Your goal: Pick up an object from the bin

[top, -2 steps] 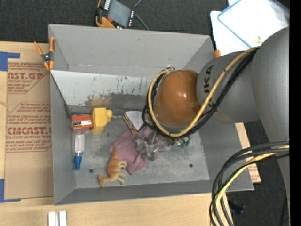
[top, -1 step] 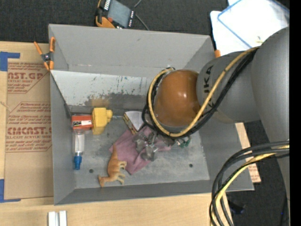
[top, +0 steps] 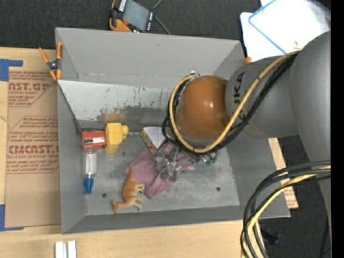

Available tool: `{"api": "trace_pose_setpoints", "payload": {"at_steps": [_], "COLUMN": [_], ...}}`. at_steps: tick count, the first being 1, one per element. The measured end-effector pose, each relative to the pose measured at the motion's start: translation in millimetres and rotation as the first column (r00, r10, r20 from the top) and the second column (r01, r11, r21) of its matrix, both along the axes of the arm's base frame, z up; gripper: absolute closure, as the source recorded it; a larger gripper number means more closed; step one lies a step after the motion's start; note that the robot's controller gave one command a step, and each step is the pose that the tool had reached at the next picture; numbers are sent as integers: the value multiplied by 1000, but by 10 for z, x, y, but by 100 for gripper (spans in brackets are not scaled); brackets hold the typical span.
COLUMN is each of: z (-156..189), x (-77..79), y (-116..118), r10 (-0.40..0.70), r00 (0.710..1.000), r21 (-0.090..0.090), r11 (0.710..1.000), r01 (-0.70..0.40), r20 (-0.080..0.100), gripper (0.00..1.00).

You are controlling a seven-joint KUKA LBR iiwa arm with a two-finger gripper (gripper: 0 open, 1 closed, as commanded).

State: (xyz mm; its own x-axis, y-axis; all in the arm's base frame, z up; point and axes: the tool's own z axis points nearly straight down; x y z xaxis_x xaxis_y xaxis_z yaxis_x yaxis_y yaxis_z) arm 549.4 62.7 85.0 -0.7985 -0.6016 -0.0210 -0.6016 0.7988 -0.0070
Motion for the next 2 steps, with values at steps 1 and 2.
{"api": "trace_pose_setpoints", "payload": {"at_steps": [1, 2], "z": [-25, -32], "x": [-58, -54], "y": [103, 95], "r10": [-27, -23], "r00": [1000, 1000], "r21": [2, 2], "r11": [1000, 1000], "r01": [27, 23], "r20": [0, 0], "gripper": [100, 100]}}
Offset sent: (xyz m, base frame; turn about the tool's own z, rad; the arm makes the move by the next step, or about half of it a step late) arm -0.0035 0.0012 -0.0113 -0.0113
